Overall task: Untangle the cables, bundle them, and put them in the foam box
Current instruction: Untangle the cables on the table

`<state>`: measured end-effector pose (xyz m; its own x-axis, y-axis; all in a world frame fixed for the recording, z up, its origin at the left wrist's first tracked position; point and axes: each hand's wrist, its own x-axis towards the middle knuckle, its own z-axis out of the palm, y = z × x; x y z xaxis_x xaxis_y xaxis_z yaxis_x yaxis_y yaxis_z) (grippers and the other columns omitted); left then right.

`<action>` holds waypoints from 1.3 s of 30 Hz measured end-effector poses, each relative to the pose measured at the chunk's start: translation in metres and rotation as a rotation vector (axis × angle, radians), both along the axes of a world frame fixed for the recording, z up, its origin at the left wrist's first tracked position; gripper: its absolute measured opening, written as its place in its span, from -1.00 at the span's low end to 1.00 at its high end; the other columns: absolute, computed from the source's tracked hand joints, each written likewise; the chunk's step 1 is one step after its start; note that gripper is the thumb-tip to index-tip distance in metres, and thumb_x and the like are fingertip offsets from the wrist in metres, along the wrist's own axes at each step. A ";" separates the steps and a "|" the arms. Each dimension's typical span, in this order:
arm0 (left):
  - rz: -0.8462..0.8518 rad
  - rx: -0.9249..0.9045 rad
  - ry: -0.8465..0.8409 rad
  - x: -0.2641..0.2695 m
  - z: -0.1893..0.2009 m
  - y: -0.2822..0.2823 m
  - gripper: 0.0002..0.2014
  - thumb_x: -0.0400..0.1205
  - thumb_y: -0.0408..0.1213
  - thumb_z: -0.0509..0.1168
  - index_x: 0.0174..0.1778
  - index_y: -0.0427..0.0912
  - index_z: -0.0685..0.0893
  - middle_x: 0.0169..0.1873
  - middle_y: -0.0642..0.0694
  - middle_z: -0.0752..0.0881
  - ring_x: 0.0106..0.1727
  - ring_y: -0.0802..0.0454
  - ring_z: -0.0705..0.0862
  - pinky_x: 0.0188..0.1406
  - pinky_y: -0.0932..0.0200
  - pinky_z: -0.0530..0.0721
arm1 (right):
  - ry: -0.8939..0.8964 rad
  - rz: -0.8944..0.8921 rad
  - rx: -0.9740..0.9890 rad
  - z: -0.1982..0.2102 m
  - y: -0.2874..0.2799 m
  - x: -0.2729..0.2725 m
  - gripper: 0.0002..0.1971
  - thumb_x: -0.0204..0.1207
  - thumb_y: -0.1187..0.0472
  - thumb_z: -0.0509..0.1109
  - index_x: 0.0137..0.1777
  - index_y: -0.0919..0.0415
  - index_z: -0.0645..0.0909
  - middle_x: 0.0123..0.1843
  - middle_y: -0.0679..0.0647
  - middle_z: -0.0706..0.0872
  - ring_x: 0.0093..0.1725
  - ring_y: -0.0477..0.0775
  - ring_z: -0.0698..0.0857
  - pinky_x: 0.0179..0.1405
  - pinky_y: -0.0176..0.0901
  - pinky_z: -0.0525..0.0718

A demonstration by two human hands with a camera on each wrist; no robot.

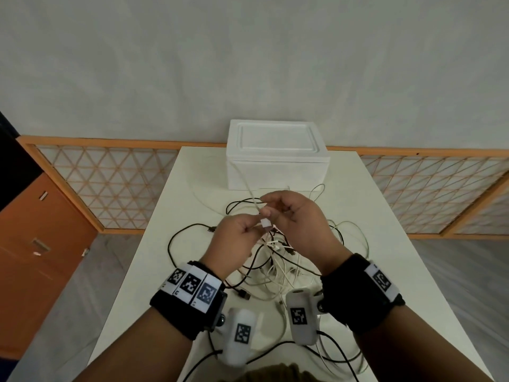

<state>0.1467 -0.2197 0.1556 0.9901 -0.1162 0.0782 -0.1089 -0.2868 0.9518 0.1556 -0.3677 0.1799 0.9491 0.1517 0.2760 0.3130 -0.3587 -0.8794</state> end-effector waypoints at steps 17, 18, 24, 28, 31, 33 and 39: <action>-0.152 -0.059 0.129 0.025 -0.046 -0.013 -0.75 0.57 -0.37 0.42 -0.07 0.15 0.81 -0.11 0.17 0.81 -0.14 0.29 0.72 -0.09 0.33 0.61 | 0.059 -0.065 0.025 0.001 -0.009 0.014 -0.87 0.52 0.33 0.37 -0.21 0.18 0.70 -0.28 0.10 0.76 -0.22 0.14 0.73 -0.21 -0.10 0.70; -0.175 0.044 0.114 0.029 -0.053 -0.016 -0.82 0.58 -0.32 0.41 -0.07 0.09 0.82 -0.13 0.17 0.81 -0.10 0.34 0.71 -0.03 0.35 0.60 | 0.048 -0.051 0.029 0.007 -0.008 0.012 -0.86 0.53 0.33 0.37 -0.23 0.17 0.70 -0.28 0.10 0.76 -0.22 0.16 0.72 -0.19 -0.07 0.70; -0.165 0.504 0.053 0.056 -0.082 -0.003 -0.75 0.58 -0.26 0.35 0.16 -0.02 0.78 0.06 -0.04 0.81 0.08 0.02 0.73 0.03 0.28 0.58 | -0.106 -0.117 0.100 0.030 -0.022 0.003 -0.82 0.52 0.30 0.40 -0.24 0.03 0.71 -0.19 -0.01 0.78 -0.20 -0.06 0.75 -0.21 -0.21 0.76; -0.194 0.570 0.053 0.075 -0.080 0.007 -0.77 0.58 -0.23 0.37 0.12 0.03 0.80 0.05 0.06 0.81 0.09 0.11 0.72 0.16 0.20 0.59 | -0.077 -0.153 0.146 0.023 -0.031 0.006 -0.77 0.54 0.26 0.35 -0.24 -0.11 0.66 -0.26 -0.02 0.75 -0.24 -0.01 0.75 -0.12 -0.02 0.78; -0.174 0.406 0.102 0.077 -0.079 0.021 -0.78 0.56 -0.19 0.44 0.12 0.07 0.79 -0.05 0.28 0.76 -0.04 0.37 0.67 0.06 0.31 0.58 | -0.098 -0.271 0.026 0.013 -0.049 0.018 -0.72 0.59 0.30 0.31 -0.20 -0.15 0.61 -0.32 -0.06 0.68 -0.25 0.02 0.68 -0.10 -0.08 0.70; -0.176 0.319 0.163 0.070 -0.078 0.037 -0.84 0.56 -0.16 0.44 0.01 -0.07 0.83 -0.35 0.35 0.74 -0.34 0.42 0.61 -0.26 0.45 0.52 | -0.110 -0.380 -0.140 0.004 -0.076 0.026 -0.77 0.61 0.30 0.29 -0.07 -0.06 0.68 -0.16 -0.09 0.72 -0.14 0.01 0.71 -0.01 -0.05 0.70; 0.036 -0.235 0.340 0.042 -0.058 0.060 -0.67 0.72 -0.21 0.20 -0.26 -0.21 0.77 -0.51 -0.02 0.54 -0.56 0.10 0.30 -0.49 0.19 0.19 | 0.161 -0.534 -0.806 -0.016 -0.108 0.030 -0.43 0.54 0.10 0.35 0.54 0.16 0.35 0.45 0.19 0.51 0.43 0.26 0.45 0.45 0.08 0.41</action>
